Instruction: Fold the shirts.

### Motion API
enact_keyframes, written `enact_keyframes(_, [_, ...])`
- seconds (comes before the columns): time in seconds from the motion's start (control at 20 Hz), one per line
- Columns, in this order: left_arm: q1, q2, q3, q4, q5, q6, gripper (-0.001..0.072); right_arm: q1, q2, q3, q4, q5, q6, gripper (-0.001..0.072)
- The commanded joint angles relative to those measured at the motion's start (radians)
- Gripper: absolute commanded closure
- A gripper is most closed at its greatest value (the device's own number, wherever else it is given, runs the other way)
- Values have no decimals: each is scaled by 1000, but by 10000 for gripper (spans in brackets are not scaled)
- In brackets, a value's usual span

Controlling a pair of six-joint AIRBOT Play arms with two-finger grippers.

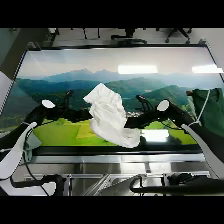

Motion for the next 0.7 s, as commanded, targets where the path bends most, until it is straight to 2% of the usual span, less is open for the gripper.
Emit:
enact_keyframes(0.0, [-49, -137, 84, -103, 14, 62, 4, 6, -49, -2, 120, -39, -76, 194])
enact_keyframes(0.05, [-56, -164, 112, -103, 2, 59, 135, 6, -57, -2, 126, -45, -80, 292])
enact_keyframes(0.1, [-61, -185, 136, -103, -15, 59, 369, 6, -63, -2, 127, -45, -101, 486])
enact_keyframes(0.15, [-65, -199, 156, -102, -36, 59, 636, 6, -63, -2, 127, -44, -122, 660])
enact_keyframes(0.2, [-64, -203, 171, -101, -58, 60, 688, 4, -60, 2, 127, -43, -133, 694])
enact_keyframes(0.4, [-19, -144, 240, -101, -163, 53, 692, -72, 14, 89, 127, 5, -157, 695])
enact_keyframes(0.65, [31, 99, 383, -103, -298, 0, 691, -230, 206, 271, 188, 88, -170, 696])
